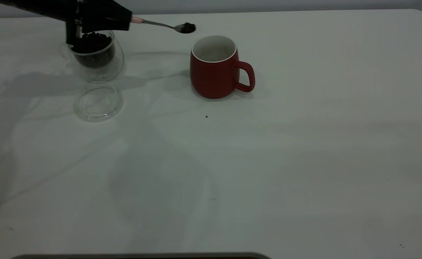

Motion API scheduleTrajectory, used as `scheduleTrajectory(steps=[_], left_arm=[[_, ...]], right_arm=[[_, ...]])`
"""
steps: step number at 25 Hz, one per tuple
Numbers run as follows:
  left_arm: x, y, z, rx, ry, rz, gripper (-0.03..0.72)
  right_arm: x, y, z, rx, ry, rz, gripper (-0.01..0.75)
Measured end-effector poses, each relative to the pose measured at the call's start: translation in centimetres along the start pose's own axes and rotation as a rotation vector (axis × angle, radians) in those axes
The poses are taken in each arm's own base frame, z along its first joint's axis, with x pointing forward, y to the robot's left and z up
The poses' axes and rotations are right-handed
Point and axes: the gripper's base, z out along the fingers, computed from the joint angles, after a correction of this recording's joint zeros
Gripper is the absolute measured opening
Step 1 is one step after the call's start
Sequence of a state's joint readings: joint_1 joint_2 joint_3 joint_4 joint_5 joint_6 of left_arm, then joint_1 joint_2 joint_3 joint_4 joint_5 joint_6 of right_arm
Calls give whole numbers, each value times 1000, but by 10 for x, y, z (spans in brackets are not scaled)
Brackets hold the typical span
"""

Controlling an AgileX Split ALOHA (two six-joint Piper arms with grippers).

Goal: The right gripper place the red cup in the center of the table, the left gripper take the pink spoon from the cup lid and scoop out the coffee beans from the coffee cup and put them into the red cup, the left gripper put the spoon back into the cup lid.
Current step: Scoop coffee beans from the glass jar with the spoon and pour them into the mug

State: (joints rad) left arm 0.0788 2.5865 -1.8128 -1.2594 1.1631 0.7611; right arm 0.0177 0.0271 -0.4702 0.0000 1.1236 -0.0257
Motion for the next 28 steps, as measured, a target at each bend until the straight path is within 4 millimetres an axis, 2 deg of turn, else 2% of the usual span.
scheduleTrajectory(steps=[9, 15, 20, 28], left_arm=[[7, -16, 33, 11, 71, 107, 123], [7, -16, 34, 13, 71, 185, 123], [8, -16, 39, -3, 84, 349, 123], [3, -12, 41, -68, 40, 518, 123]], right_arm=[[0, 0, 0, 0, 0, 0, 589], [0, 0, 0, 0, 0, 0, 589], [0, 0, 0, 0, 0, 0, 589], [0, 0, 0, 0, 0, 0, 589]])
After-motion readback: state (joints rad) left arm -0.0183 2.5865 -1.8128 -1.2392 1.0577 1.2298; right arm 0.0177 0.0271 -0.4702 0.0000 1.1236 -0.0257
